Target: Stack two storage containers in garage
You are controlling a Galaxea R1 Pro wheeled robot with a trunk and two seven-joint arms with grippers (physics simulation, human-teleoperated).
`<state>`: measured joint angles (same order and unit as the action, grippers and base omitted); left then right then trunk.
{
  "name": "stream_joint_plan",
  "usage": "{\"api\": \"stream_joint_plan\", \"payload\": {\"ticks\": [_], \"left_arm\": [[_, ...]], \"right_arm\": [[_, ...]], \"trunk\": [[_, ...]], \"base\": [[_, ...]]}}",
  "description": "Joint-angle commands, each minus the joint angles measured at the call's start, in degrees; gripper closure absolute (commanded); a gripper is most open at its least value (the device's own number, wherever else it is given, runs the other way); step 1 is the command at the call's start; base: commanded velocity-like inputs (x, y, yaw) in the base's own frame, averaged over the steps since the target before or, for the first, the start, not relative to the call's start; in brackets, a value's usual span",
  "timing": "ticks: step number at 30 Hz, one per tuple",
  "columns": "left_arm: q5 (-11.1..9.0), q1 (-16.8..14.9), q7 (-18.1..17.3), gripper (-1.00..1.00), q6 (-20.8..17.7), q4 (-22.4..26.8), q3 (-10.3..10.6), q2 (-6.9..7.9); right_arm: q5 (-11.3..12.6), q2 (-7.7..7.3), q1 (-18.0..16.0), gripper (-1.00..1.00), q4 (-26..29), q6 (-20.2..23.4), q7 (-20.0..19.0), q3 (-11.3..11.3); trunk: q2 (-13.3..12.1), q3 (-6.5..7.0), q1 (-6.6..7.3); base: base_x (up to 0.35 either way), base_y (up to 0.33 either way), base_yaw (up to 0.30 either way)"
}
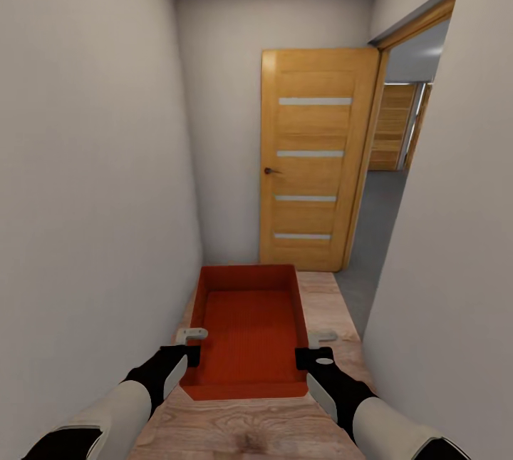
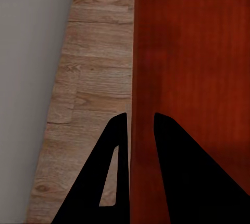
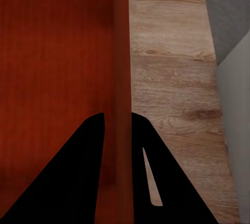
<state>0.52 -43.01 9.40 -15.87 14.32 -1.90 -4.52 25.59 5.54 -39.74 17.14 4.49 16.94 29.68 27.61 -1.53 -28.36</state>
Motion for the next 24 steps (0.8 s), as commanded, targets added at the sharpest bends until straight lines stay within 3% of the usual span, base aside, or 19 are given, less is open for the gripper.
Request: {"api": "stream_joint_plan", "payload": {"ticks": [1,24], "left_arm": [[-0.43,0.03,0.26,1.00,-0.32,0.01,0.05,0.83],[-0.43,0.03,0.26,1.00,-0.30,0.01,0.05,0.83]], "right_arm": [[-0.19,-0.08,-0.11,1.00,2.11,-0.80,0.22,-0.94],[-0.19,-0.09,-0.13,1.00,2.11,-0.80,0.25,-0.94]], "trunk": [[0.12,-0.13,-0.06],[0.12,-0.13,-0.06]], "base": [[0.324,0.000,0.000],[0.324,0.000,0.000]]}}
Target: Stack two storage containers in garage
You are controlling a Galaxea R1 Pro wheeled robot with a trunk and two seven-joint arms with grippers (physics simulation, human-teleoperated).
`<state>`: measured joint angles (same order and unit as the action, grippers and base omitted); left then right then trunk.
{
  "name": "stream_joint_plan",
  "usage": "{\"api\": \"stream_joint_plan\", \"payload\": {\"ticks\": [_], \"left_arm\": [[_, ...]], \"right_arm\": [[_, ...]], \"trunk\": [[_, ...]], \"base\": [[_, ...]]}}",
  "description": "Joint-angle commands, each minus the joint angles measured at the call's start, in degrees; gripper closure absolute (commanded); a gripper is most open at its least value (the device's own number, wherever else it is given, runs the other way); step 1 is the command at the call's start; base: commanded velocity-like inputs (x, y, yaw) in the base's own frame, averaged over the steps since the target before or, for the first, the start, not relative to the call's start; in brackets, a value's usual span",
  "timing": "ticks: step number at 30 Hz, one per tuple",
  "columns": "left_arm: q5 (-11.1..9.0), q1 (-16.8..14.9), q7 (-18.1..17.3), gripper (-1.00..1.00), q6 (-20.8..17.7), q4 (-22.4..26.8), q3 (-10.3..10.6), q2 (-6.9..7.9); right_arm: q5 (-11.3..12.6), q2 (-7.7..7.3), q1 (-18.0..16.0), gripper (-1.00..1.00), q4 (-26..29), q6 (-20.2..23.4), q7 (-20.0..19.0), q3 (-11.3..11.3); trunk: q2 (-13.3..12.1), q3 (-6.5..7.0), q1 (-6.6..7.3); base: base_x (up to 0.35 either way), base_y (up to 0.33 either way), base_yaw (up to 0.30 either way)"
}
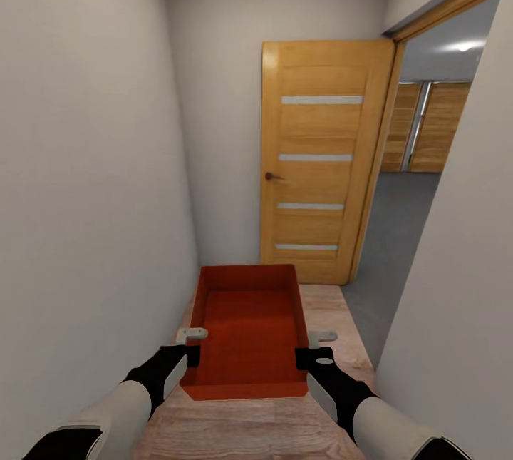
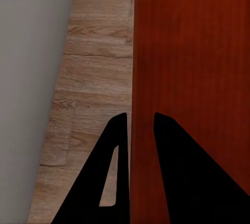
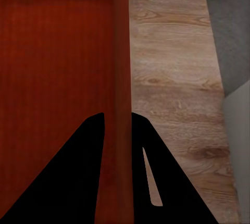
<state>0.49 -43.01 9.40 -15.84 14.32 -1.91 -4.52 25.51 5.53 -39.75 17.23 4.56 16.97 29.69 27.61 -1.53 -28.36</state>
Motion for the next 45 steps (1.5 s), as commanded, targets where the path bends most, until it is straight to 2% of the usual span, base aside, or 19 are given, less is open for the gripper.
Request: {"api": "stream_joint_plan", "payload": {"ticks": [1,12,27,45], "left_arm": [[-0.40,0.03,0.27,1.00,-0.33,0.01,0.07,0.83],[-0.40,0.03,0.27,1.00,-0.33,0.01,0.07,0.83],[-0.40,0.03,0.27,1.00,-0.33,0.01,0.07,0.83],[-0.40,0.03,0.33,1.00,-0.33,0.09,0.07,0.83]], "right_arm": [[-0.11,-0.08,-0.13,1.00,2.02,-0.87,0.20,-0.95],[-0.11,-0.08,-0.14,1.00,2.02,-0.87,0.22,-0.95],[-0.11,-0.08,-0.12,1.00,2.02,-0.87,0.25,-0.95],[-0.11,-0.08,-0.12,1.00,2.02,-0.87,0.25,-0.95]], "trunk": [[0.12,-0.13,-0.06],[0.12,-0.13,-0.06],[0.12,-0.13,-0.06],[0.12,-0.13,-0.06]], "base": [[0.324,0.000,0.000],[0.324,0.000,-0.019],[0.324,0.000,-0.218],[0.324,0.000,-0.007]]}}
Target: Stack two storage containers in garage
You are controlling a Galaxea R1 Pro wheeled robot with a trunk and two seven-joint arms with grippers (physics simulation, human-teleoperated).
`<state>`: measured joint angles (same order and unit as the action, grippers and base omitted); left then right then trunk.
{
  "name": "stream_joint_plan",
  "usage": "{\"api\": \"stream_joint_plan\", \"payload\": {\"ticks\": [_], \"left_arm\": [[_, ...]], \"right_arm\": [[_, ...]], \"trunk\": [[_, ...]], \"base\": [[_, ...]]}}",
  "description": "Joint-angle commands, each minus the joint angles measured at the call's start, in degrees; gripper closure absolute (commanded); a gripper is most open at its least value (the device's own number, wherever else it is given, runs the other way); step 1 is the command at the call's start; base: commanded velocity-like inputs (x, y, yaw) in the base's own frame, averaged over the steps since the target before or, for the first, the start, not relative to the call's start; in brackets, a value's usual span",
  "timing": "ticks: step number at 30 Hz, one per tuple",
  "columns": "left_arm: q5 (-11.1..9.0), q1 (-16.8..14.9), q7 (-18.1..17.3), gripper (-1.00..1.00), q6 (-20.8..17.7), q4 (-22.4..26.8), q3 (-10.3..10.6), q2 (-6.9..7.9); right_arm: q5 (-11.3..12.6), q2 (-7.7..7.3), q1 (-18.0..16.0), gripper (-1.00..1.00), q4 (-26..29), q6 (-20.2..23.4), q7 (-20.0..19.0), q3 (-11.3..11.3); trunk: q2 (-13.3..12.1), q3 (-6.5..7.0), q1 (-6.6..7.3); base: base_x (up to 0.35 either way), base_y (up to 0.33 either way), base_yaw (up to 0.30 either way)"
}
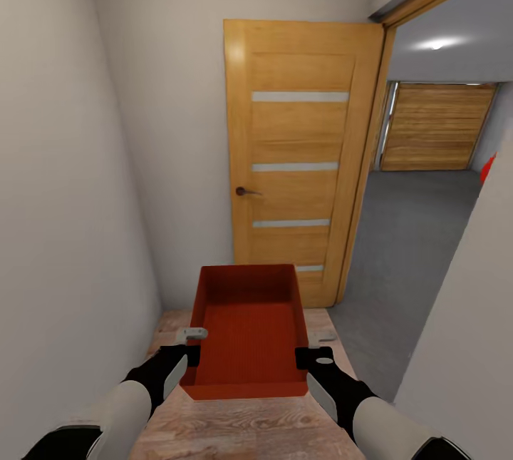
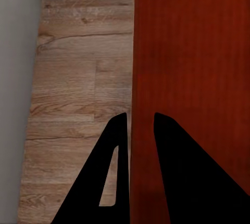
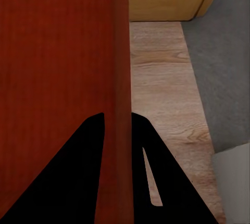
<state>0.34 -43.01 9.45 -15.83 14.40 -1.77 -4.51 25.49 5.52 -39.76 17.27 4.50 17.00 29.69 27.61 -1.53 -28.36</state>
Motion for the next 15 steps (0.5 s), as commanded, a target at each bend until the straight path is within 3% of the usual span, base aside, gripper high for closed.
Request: {"api": "stream_joint_plan", "payload": {"ticks": [1,6,15], "left_arm": [[-0.25,0.03,0.28,1.00,-0.35,0.01,-0.08,0.82],[-0.25,0.03,0.30,1.00,-0.35,0.08,-0.08,0.82],[-0.25,0.03,0.30,1.00,-0.35,0.10,-0.08,0.82]], "right_arm": [[-0.09,-0.07,-0.12,1.00,1.98,-0.81,0.22,-0.95],[-0.09,-0.07,-0.09,1.00,1.98,-0.81,0.19,-0.95],[-0.09,-0.07,-0.10,1.00,1.98,-0.81,0.15,-0.95]], "trunk": [[0.12,-0.13,-0.06],[0.12,-0.13,-0.06],[0.12,-0.13,-0.06]], "base": [[0.324,0.000,0.000],[0.232,0.000,0.000],[0.019,0.000,0.000]]}}
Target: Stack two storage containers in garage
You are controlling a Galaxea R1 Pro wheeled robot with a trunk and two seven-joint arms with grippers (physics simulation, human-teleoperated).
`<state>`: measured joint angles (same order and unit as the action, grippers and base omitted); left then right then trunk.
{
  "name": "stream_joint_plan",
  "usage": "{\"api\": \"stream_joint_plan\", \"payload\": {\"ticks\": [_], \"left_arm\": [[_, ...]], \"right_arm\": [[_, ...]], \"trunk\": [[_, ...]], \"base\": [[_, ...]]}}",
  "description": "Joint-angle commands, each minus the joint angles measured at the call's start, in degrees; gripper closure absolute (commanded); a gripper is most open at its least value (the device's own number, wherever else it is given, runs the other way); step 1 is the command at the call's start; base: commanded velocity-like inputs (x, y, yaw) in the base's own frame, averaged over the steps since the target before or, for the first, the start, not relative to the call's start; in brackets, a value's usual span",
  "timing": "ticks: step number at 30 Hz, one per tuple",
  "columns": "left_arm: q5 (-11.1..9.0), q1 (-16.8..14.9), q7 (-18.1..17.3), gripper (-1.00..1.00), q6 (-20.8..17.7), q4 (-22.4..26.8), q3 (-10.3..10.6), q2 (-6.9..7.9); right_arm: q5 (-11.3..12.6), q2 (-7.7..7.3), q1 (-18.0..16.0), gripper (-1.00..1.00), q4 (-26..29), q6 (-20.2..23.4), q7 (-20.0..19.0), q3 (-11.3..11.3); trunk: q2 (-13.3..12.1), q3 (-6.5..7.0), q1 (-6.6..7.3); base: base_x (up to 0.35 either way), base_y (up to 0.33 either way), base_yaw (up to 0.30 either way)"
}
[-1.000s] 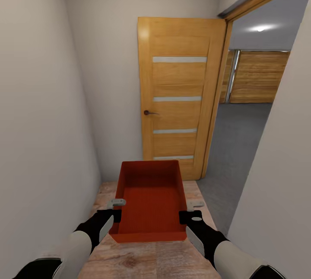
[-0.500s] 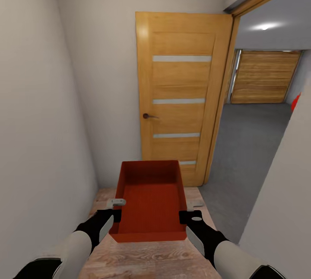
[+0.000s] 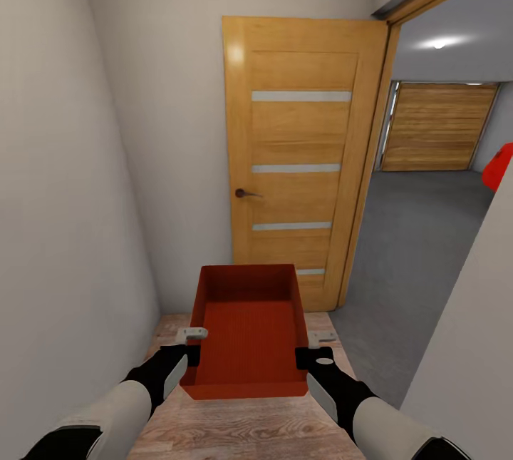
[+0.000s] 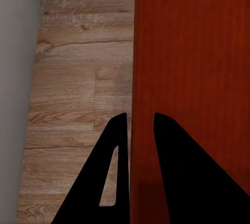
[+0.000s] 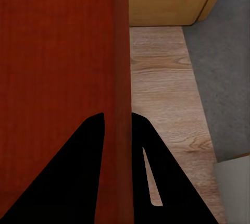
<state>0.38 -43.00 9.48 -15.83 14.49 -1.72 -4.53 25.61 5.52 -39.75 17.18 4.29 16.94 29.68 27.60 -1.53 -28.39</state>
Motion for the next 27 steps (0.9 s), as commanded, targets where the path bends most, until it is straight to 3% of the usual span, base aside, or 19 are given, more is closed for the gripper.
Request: {"api": "stream_joint_plan", "payload": {"ticks": [1,15,27], "left_arm": [[-0.30,0.03,0.28,1.00,-0.34,0.01,-0.13,0.83],[-0.22,0.03,0.36,1.00,-0.34,0.01,-0.06,0.78],[-0.23,0.03,0.36,1.00,-0.34,0.01,-0.04,0.75]], "right_arm": [[-0.21,-0.06,-0.11,1.00,2.06,-0.60,0.21,-0.94],[-0.21,-0.06,-0.12,1.00,2.06,-0.60,0.24,-0.94],[-0.21,0.01,-0.10,1.00,2.06,-0.60,0.29,-0.94]], "trunk": [[0.13,-0.13,-0.03],[0.13,-0.13,-0.03],[0.13,-0.13,-0.03]], "base": [[0.000,0.000,0.000],[0.000,0.000,-0.004],[0.000,0.000,-0.254]]}}
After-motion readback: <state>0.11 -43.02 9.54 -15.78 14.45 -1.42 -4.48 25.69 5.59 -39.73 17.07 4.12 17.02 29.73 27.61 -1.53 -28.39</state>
